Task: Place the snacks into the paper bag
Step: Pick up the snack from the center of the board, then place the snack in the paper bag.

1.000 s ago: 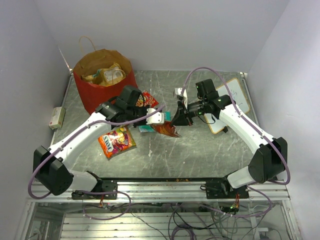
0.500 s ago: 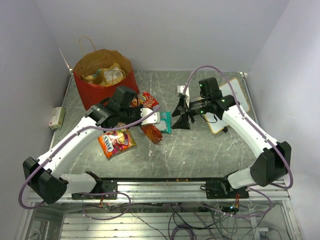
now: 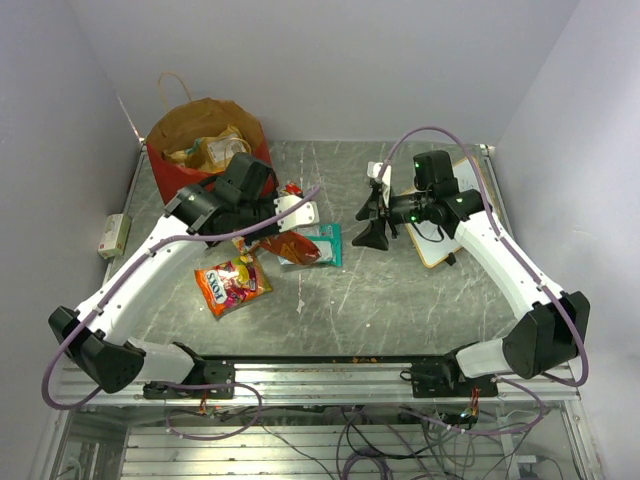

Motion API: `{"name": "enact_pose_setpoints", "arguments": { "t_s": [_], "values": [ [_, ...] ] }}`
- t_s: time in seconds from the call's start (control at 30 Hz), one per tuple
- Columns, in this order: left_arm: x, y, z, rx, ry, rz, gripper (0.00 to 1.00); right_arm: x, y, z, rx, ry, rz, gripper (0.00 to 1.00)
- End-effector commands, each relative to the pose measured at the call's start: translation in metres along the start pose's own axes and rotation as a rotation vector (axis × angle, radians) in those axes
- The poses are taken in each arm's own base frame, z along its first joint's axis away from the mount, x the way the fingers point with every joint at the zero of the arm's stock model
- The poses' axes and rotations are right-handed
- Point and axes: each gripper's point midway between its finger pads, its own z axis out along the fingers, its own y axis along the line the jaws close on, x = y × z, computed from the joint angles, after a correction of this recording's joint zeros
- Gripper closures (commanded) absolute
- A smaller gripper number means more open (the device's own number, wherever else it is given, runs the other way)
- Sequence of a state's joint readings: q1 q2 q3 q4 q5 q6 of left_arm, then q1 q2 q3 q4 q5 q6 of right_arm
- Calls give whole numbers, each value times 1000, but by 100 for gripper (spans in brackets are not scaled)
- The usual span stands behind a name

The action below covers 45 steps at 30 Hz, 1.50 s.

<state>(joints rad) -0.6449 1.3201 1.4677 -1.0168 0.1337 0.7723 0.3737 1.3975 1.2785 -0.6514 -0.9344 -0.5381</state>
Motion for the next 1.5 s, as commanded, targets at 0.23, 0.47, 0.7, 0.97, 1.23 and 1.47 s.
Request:
{"name": "enact_pose_setpoints", "arguments": {
  "t_s": [0.23,0.47,0.7,0.97,1.23,1.47],
  "values": [
    [0,22,-46,-55,36,-183,93,54,-23,-8,63,15,61,31],
    [-5,58,-77,-215,-17,-324,93,68,-24,-10,87,5,76,31],
    [-9,104,-126,-435,-108,-414,93,71,-26,-12,92,-4,89,31],
    [-25,140,-183,-648,-193,-458,93,72,-30,-18,106,-16,99,32],
    [-47,172,-246,-876,-336,-487,93,75,-32,-19,111,-13,101,32],
    [-54,205,-291,-1109,-411,-496,93,76,-31,-19,113,-15,99,32]
  ]
}}
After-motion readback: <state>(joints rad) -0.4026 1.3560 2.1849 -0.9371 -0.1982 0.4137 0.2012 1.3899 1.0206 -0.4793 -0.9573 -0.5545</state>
